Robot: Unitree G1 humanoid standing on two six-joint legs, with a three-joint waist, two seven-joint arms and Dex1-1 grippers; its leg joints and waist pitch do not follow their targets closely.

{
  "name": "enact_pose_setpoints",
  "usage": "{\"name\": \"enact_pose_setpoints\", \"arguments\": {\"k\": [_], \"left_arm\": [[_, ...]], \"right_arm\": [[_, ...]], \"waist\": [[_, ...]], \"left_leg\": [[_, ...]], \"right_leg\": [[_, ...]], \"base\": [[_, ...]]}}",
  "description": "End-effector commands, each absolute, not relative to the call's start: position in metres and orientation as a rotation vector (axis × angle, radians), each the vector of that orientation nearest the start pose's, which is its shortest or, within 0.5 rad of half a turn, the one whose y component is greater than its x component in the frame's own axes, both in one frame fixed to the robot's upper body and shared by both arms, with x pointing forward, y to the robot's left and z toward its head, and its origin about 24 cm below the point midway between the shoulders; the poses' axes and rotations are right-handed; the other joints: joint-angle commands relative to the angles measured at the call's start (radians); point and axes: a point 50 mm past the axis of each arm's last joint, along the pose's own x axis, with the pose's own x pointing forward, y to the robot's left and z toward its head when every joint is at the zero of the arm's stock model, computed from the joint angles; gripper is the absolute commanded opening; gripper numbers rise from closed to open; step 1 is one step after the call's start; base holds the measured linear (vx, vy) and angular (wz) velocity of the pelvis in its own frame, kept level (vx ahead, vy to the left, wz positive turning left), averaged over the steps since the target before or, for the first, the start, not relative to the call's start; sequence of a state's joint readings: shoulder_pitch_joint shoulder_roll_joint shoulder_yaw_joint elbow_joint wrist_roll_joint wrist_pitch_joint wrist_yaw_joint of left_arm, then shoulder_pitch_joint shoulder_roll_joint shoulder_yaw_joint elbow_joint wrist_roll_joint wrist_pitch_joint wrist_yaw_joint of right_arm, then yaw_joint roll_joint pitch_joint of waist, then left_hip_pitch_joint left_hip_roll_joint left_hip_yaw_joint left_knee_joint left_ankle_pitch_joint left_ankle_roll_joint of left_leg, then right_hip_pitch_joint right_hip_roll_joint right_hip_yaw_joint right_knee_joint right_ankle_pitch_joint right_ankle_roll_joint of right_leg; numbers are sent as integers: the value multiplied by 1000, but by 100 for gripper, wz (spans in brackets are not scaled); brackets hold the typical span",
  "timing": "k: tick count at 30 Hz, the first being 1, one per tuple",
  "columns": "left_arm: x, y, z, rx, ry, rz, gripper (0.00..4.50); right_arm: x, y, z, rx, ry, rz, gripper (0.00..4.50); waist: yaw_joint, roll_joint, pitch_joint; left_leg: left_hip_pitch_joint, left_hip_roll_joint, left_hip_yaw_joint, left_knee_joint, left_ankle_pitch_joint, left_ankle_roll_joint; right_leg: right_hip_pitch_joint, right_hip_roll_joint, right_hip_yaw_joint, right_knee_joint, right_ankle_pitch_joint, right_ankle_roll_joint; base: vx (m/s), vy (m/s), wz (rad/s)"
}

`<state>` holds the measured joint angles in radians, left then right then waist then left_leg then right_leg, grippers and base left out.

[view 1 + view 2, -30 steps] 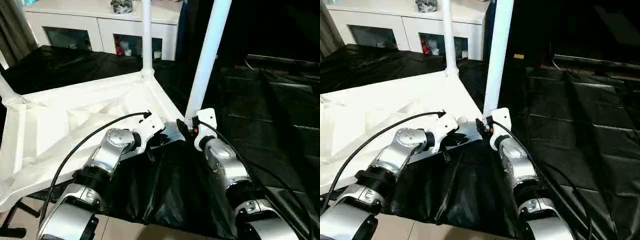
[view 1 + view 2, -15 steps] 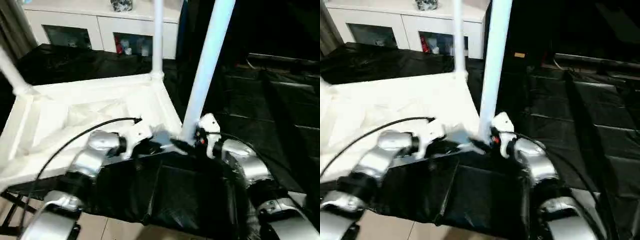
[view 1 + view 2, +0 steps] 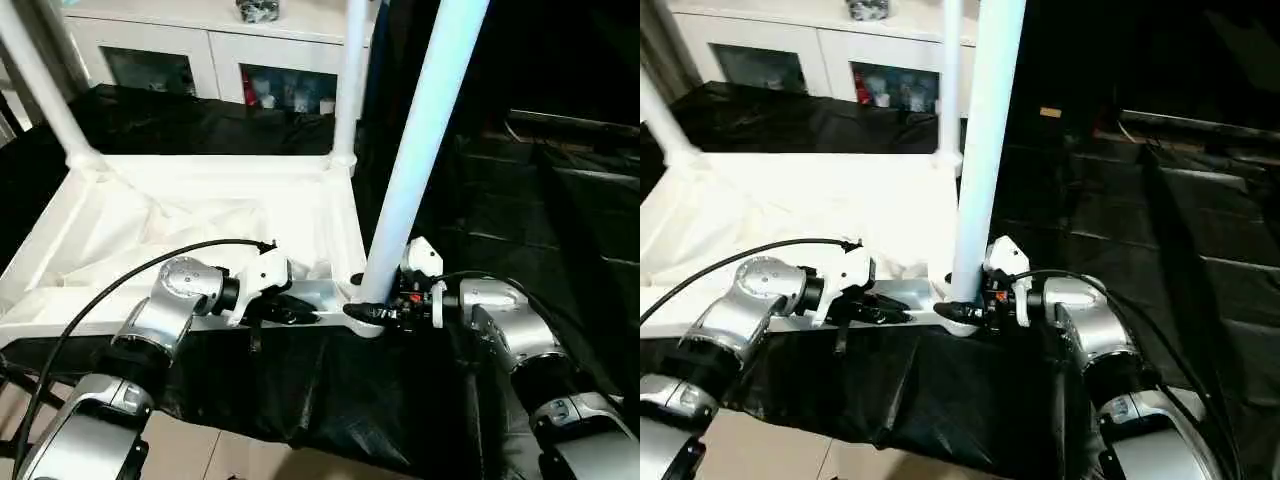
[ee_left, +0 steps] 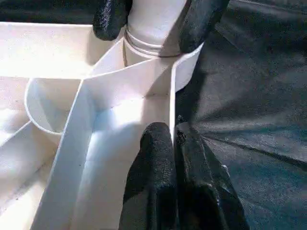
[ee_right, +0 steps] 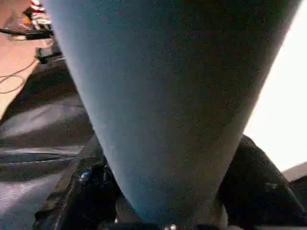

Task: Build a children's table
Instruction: Rotate leg to tighten

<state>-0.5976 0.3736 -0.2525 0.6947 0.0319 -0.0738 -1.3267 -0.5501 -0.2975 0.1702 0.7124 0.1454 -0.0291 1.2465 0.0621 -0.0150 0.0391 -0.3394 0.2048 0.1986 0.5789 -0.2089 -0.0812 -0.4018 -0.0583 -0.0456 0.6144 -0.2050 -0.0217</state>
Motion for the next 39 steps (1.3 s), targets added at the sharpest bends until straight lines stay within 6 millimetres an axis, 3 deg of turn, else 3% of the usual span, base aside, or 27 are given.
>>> {"name": "enact_pose_setpoints", "arguments": {"k": [1,9,12,14,16,19,21,22,25,28,29,33,34,36,37,39], "left_arm": [[308,145,37,420,471,-1462,0],[312,150,35,419,481,-1401,0],[317,146,32,419,484,-1285,0],[318,141,31,410,475,-1247,0],[319,128,29,399,464,-1183,0],[322,105,31,352,429,-1112,0],[322,96,32,326,418,-1099,0],[322,88,33,320,403,-1094,0],[319,73,34,325,378,-1104,0],[320,73,33,371,373,-1105,0],[320,75,33,388,376,-1102,0],[319,80,33,393,386,-1099,0],[318,82,33,398,393,-1095,0],[318,83,33,400,395,-1093,0],[317,84,32,401,396,-1093,0],[317,86,31,407,401,-1094,0]], "right_arm": [[306,-128,37,-133,330,1405,243],[305,-122,29,-113,331,1357,233],[312,-121,24,-121,307,1165,232],[317,-121,21,-122,302,1055,212],[323,-120,14,-108,310,857,202],[330,-117,4,-86,340,595,197],[331,-114,2,-71,349,525,197],[331,-107,0,-49,359,489,197],[331,-87,0,-11,364,462,196],[332,-83,5,-29,321,475,196],[334,-87,8,-29,300,465,252],[336,-99,12,-36,278,491,287],[335,-107,15,-47,265,532,303],[335,-111,16,-44,261,552,312],[333,-116,17,-44,255,589,320],[327,-133,20,-101,251,676,333]], "waist": [[5,-8,-50],[6,-7,-47],[1,-10,-43],[-9,-10,-38],[-16,-16,-39],[-25,-15,-39],[-29,-18,-40],[-28,-13,-41],[-27,-16,-44],[-27,-14,-45],[-28,-12,-44],[-28,-9,-46],[-27,-8,-47],[-25,-10,-50],[-21,-11,-53],[-18,-12,-54]], "left_leg": [[-5,34,-11,-56,-118,79],[-4,34,-12,-58,-131,67],[-2,34,-14,-63,-162,45],[0,32,-21,-70,-203,17],[3,34,-22,-72,-213,5],[5,33,-22,-74,-218,-3],[5,31,-21,-73,-227,-2],[5,30,-20,-71,-223,3],[1,26,-18,-69,-200,21],[-1,26,-18,-70,-196,27],[-1,28,-18,-70,-201,28],[0,29,-18,-71,-215,23],[0,27,-15,-67,-189,33],[-2,28,-14,-64,-168,46],[-5,28,-12,-59,-123,69],[-8,28,-13,-58,-107,84]], "right_leg": [[53,-78,45,-66,-96,-249],[51,-79,45,-70,-134,-239],[45,-82,47,-78,-215,-218],[44,-85,47,-90,-336,-182],[41,-84,49,-92,-353,-173],[37,-81,49,-92,-328,-178],[37,-79,50,-93,-324,-179],[37,-80,51,-92,-311,-180],[40,-76,52,-91,-266,-172],[42,-76,51,-91,-252,-169],[41,-76,51,-91,-250,-168],[42,-76,50,-91,-252,-175],[42,-72,51,-83,-174,-193],[48,-71,51,-78,-119,-207],[52,-72,52,-69,-30,-232],[56,-72,49,-67,-1,-240]], "base": [[0,0,0],[0,0,0],[0,0,0],[0,0,0],[0,0,0],[0,0,0],[0,0,0],[0,0,0],[0,0,0],[0,0,0],[0,0,0],[0,0,0],[0,0,0],[0,0,0],[0,0,0],[0,0,0]]}}
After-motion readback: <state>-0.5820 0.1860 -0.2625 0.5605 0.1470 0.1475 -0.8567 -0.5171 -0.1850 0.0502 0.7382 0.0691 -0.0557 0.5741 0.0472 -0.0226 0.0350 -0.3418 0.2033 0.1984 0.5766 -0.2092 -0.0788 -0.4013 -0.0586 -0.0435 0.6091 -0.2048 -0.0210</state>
